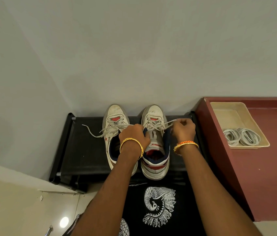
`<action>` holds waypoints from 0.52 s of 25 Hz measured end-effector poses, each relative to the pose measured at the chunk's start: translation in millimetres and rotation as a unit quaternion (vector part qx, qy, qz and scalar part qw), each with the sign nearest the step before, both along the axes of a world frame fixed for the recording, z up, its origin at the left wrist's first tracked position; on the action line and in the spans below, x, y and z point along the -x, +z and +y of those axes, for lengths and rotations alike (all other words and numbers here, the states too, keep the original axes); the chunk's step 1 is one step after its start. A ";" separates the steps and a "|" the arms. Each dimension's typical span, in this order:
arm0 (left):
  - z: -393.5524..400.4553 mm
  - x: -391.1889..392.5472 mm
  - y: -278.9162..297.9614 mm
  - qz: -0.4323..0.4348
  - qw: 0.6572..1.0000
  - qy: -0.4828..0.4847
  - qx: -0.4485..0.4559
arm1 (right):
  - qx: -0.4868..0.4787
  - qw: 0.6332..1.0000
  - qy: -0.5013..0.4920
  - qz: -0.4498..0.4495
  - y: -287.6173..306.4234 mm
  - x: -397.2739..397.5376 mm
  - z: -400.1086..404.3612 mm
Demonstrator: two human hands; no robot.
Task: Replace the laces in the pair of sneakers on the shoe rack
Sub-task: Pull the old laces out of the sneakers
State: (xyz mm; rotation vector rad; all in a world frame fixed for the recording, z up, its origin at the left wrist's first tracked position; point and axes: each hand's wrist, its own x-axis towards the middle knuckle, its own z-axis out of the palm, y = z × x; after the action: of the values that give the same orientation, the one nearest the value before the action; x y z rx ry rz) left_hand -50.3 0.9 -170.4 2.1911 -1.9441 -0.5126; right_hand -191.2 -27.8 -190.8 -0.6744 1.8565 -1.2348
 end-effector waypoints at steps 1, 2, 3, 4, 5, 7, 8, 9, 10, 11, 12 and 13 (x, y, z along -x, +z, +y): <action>-0.1 -0.2 -0.2 0.000 1.000 0.000 -0.001 | -0.048 0.997 -0.021 -0.063 -1.4 5.6 -1.9; -0.2 -0.4 -0.2 -0.001 1.000 -0.001 -0.001 | -0.077 0.993 -0.016 -0.083 -0.5 9.0 -2.6; -0.4 -0.6 -0.1 -0.003 1.000 -0.003 -0.001 | -0.081 0.995 -0.002 -0.061 0.0 11.2 -3.2; -0.2 -0.9 0.4 -0.005 1.000 -0.007 -0.001 | -0.053 0.998 0.019 0.003 1.6 12.1 -2.0; -0.1 -0.9 0.9 -0.006 1.000 -0.010 -0.001 | -0.002 0.994 0.065 0.089 4.9 11.3 1.4; -0.1 -0.6 1.0 -0.006 1.000 -0.014 -0.002 | 0.095 0.939 0.204 0.262 11.6 4.0 9.6; 0.1 -0.3 1.0 -0.007 1.000 -0.015 -0.002 | 0.091 0.895 0.278 0.337 15.3 -3.8 13.6; 0.3 -0.1 0.7 -0.009 1.000 -0.016 0.000 | 0.062 0.847 0.340 0.403 15.2 -12.8 15.9; 0.7 -0.1 0.5 -0.009 1.000 -0.016 0.002 | 0.028 0.805 0.378 0.456 12.2 -22.0 17.4; 0.8 -0.2 0.3 -0.009 1.000 -0.014 0.003 | -0.001 0.780 0.392 0.487 9.9 -30.5 18.4; 1.0 -0.3 0.0 -0.010 1.000 -0.014 0.005 | -0.015 0.776 0.385 0.498 8.6 -36.4 19.0; 1.1 -0.5 -0.4 -0.010 1.000 -0.014 0.005 | -0.013 0.783 0.374 0.496 6.9 -38.5 18.4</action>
State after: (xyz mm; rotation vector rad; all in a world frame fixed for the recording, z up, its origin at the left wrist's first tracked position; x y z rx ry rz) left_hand -49.7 2.0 -170.8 2.1752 -1.9852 -0.4846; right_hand -152.7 -9.4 -183.9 -2.0872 1.9625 -0.2679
